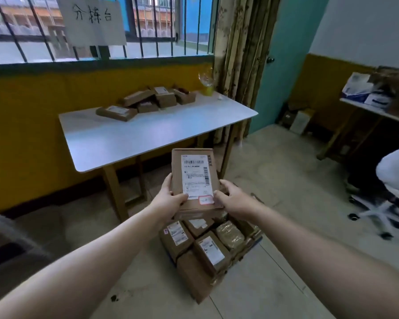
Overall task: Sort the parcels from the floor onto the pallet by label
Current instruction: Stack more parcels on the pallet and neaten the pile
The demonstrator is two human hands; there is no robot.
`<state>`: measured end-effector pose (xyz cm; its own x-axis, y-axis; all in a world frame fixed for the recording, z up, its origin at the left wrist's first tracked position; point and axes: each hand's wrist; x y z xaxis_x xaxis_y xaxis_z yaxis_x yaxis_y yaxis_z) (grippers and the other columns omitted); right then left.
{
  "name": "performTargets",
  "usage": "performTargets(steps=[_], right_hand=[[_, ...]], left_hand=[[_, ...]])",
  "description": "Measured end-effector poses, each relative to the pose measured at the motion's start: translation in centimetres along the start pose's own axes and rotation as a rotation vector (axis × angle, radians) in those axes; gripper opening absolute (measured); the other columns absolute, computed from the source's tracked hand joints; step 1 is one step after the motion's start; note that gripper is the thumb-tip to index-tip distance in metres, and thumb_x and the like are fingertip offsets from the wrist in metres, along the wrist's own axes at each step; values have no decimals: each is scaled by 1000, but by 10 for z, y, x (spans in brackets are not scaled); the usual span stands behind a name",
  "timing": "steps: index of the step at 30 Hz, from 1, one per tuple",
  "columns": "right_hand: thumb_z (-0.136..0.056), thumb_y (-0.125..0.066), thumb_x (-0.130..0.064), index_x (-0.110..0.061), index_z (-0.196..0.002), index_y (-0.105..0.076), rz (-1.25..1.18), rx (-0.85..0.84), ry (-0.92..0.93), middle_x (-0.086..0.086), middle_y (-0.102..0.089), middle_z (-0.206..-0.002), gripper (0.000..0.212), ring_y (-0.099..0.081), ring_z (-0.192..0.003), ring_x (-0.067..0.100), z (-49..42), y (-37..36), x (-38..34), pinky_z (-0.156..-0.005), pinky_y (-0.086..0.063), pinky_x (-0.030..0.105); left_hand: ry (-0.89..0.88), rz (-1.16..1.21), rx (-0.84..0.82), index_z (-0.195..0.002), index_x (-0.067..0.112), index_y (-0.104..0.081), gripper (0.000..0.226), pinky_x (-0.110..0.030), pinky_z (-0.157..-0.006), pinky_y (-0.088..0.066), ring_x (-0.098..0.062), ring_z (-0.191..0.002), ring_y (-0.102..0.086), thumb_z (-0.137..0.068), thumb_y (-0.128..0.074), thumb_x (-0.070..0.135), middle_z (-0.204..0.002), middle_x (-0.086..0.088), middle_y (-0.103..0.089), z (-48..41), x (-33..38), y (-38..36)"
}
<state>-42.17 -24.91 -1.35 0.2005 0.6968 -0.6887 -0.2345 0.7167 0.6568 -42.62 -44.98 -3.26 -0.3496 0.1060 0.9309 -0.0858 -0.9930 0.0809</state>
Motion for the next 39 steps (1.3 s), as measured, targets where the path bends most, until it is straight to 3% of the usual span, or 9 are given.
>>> performTargets(steps=[8, 11, 13, 16, 18, 25, 29, 33, 39], right_hand=[[-95, -47, -49, -30, -149, -26, 142, -131, -52, 2, -43, -148, 61, -44, -131, 22, -82, -27, 38, -101, -40, 37], [-94, -47, -51, -32, -149, -25, 225, -208, -30, 0, -37, -152, 63, -39, -135, 23, -114, -41, 61, -103, -37, 39], [-94, -47, -50, -31, -150, -23, 283, -288, 8, -1, -33, -154, 64, -37, -136, 22, -136, -51, 81, -102, -37, 39], [-92, -49, -51, -33, -149, -24, 352, -375, 52, -2, -35, -152, 65, -43, -131, 21, -168, -70, 119, -91, -45, 35], [-91, -50, -51, -32, -149, -24, 406, -447, 76, -2, -34, -153, 66, -40, -133, 22, -188, -86, 150, -98, -42, 39], [-89, -54, -49, -32, -149, -22, 589, -578, 174, -2, -30, -153, 70, -31, -138, 21, -240, -164, 263, -106, -34, 43], [-89, -54, -47, -29, -151, -17, 778, -611, 273, 5, -21, -156, 74, -23, -141, 28, -260, -204, 319, -109, -29, 43], [-90, -53, -45, -31, -151, -12, 891, -595, 271, 5, -10, -159, 74, -14, -143, 33, -266, -230, 357, -111, -24, 48], [-92, -49, -45, -29, -150, -8, 901, -635, 281, 5, -5, -160, 73, -13, -144, 32, -262, -246, 382, -112, -23, 47]], left_hand=[[178, -8, 105, -146, 41, -14, 78, -34, -70, -56, -18, -98, -65, -90, -60, 12, -126, -2, -58, -60, -67, 3], [264, 32, 177, -146, 39, -16, 77, -41, -78, -57, -19, -99, -65, -89, -60, 9, -125, -2, -58, -76, -99, 2], [339, 73, 235, -145, 40, -17, 78, -42, -71, -58, -20, -93, -67, -88, -59, 7, -120, -1, -59, -84, -125, -6], [450, 131, 323, -145, 39, -18, 80, -30, -51, -54, -18, -85, -68, -86, -58, 2, -111, 3, -60, -93, -172, -26], [508, 160, 381, -145, 37, -20, 80, -22, -42, -45, -15, -80, -67, -85, -57, 0, -109, 7, -61, -99, -209, -45], [670, 257, 486, -148, 28, -20, 81, -33, -68, -57, -13, -85, -66, -83, -55, -7, -113, 8, -59, -133, -356, -101], [684, 345, 520, -148, 28, -20, 80, -23, -60, -53, -12, -82, -64, -86, -55, -7, -110, 6, -60, -155, -423, -127], [642, 421, 514, -148, 27, -19, 81, -38, -79, -54, -27, -101, -63, -85, -55, -8, -134, -13, -51, -174, -468, -146], [653, 445, 517, -147, 25, -22, 75, -33, -75, -52, -23, -100, -62, -86, -53, -7, -125, -8, -58, -185, -497, -155]])
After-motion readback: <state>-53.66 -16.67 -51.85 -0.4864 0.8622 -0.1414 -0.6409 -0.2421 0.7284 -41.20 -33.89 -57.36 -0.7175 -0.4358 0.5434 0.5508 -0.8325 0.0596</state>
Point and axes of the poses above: each hand's wrist, its own z-axis away from the middle knuckle, its own y-axis out of the back of the hand, x = y × z
